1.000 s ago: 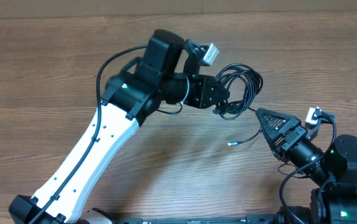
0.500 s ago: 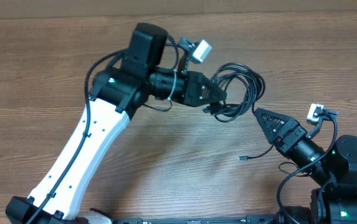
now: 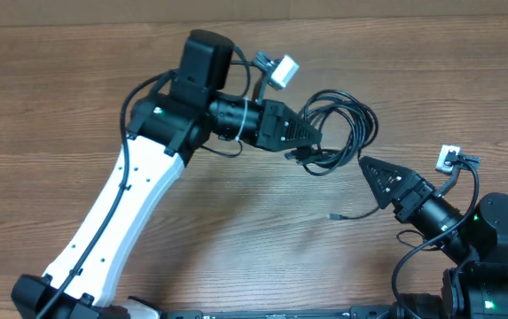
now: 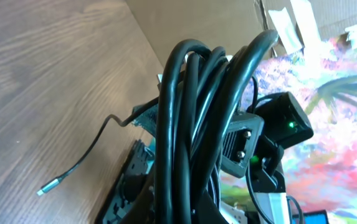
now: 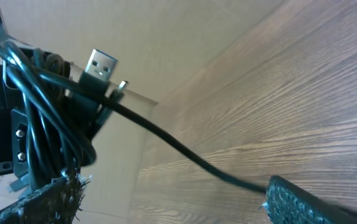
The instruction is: Untangle cables
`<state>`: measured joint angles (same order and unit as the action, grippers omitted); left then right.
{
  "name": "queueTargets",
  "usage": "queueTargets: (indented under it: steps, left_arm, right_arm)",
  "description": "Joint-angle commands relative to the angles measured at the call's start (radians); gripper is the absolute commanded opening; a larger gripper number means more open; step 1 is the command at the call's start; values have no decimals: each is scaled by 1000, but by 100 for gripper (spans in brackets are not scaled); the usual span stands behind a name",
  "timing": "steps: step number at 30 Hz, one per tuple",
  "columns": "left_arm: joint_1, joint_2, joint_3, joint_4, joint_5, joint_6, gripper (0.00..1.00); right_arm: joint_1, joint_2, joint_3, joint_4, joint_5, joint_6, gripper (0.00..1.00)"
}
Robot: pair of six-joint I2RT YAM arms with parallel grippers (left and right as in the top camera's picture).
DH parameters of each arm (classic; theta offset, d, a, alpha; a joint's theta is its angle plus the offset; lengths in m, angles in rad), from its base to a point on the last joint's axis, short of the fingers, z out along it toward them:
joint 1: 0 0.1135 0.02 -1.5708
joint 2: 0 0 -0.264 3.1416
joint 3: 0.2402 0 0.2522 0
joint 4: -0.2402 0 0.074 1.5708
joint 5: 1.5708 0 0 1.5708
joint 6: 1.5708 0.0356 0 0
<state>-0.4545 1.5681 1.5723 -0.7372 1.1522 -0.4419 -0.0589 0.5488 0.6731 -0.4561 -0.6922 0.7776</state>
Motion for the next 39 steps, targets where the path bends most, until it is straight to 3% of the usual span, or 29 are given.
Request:
queueTargets:
  steps: [1,39]
  left_arm:
    - [-21,16,7,10,30,19,4]
    - [-156,27,7,69,74,22,4]
  right_arm:
    - [-2,-7,14,10,-10,-28,93]
    - [-2,-3,14,48,25,-25,93]
